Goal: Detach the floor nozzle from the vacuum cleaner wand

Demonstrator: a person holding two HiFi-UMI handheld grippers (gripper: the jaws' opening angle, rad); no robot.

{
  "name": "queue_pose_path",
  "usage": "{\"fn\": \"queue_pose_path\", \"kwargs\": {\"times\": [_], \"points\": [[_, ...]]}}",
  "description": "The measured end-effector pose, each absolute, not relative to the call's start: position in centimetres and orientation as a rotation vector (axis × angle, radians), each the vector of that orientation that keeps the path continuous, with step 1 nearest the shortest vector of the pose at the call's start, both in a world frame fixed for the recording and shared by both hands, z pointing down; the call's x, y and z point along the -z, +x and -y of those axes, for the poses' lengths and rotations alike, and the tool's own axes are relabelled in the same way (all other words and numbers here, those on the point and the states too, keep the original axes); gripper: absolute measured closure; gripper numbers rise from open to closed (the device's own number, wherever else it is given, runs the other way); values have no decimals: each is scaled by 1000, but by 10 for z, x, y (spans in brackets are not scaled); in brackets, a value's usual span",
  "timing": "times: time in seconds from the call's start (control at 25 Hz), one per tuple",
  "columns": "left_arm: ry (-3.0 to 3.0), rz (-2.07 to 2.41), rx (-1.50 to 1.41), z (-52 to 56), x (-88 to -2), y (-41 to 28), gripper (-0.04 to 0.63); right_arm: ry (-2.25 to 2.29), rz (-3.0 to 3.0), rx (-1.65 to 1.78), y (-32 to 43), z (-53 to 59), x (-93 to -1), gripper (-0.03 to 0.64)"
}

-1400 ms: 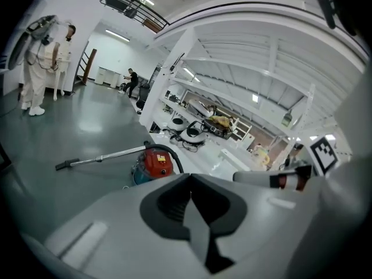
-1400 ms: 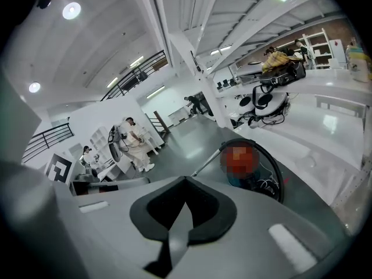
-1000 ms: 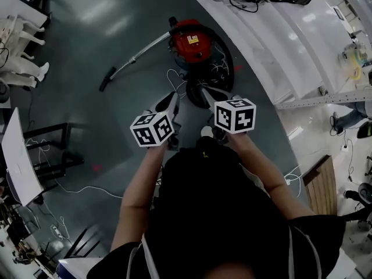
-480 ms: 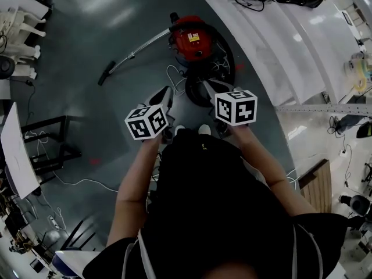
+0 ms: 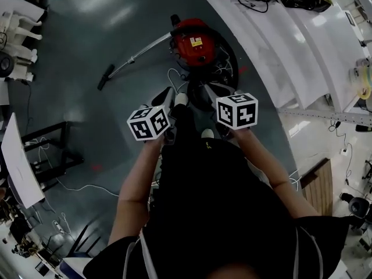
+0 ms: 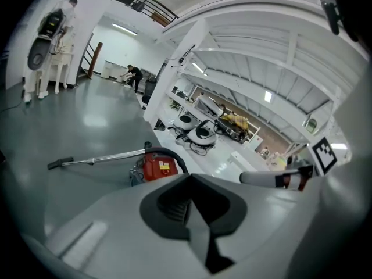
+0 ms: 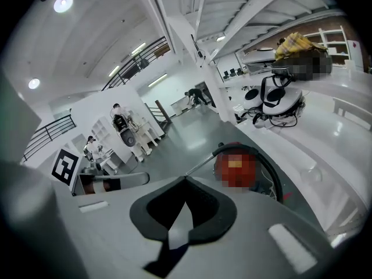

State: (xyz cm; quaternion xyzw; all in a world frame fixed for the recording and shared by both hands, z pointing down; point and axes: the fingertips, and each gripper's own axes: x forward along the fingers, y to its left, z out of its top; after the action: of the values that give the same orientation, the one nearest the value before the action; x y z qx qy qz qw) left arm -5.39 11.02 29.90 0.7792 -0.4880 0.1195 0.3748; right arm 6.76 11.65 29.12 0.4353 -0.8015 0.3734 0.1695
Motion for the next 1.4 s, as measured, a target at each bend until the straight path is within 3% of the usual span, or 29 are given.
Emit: {"fn": "queue_pose_path", "kwargs": {"times": [0.6, 1.4], "points": [[2049, 1090, -293, 24, -336, -79, 586, 1217, 2215, -1059, 20, -4, -328, 618], [1975, 988, -462, 120, -457, -97, 586, 1222, 2069, -1019, 7, 135, -433, 618]]}}
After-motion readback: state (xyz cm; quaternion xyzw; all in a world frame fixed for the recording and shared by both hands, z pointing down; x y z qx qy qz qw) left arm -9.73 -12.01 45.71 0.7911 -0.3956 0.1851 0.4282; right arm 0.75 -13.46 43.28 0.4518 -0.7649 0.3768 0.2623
